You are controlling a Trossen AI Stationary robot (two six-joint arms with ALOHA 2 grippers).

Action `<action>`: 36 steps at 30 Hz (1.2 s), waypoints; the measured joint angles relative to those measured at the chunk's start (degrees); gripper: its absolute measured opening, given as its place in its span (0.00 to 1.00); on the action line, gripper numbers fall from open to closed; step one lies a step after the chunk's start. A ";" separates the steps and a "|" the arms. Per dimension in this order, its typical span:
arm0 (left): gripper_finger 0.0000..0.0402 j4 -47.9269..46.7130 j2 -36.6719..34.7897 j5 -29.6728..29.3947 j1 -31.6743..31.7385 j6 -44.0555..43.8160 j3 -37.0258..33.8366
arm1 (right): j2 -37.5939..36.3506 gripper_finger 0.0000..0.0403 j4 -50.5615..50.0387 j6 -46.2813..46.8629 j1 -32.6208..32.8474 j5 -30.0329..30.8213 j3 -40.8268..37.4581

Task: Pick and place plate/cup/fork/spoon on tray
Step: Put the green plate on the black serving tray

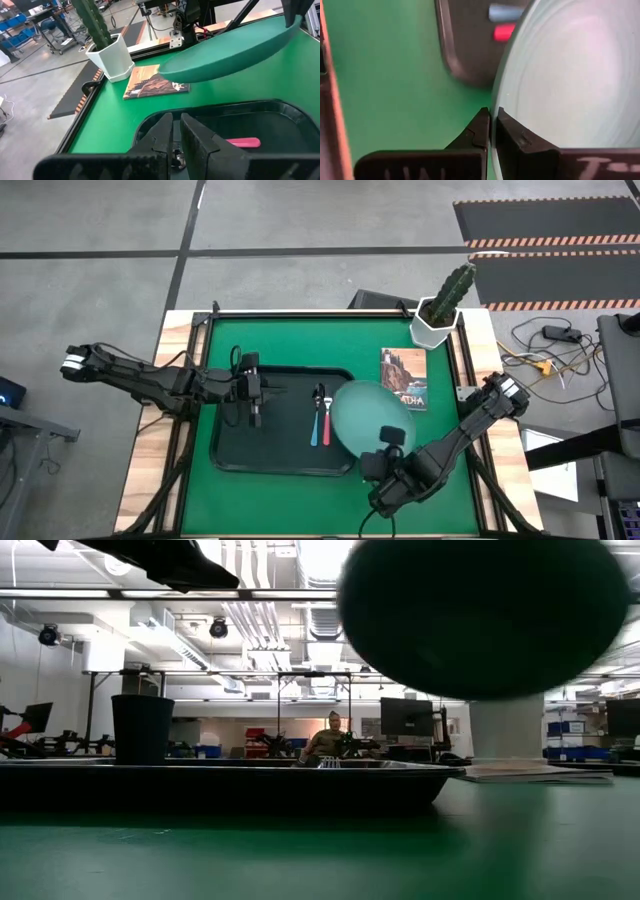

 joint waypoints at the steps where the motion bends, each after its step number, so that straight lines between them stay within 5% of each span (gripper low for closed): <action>1: 0.04 0.13 0.00 0.00 0.01 0.00 0.00 | 0.00 0.02 1.08 -2.94 -0.01 1.56 0.05; 10: 0.04 0.64 -0.39 -0.10 0.01 0.03 0.72 | 2.62 0.02 17.23 -30.95 -5.44 1.53 0.04; 20: 0.04 5.84 -7.66 -7.28 -0.08 -2.13 -1.03 | 8.40 0.02 26.00 -57.24 -11.45 0.92 0.15; 28: 0.04 6.78 -13.21 -7.32 -0.28 -3.10 -4.71 | 14.22 0.02 29.16 -66.01 -14.24 -2.76 4.35; 36: 0.04 6.96 -15.40 -7.30 -0.28 -3.83 -5.30 | 23.91 0.02 25.86 -71.77 -15.59 -5.06 16.98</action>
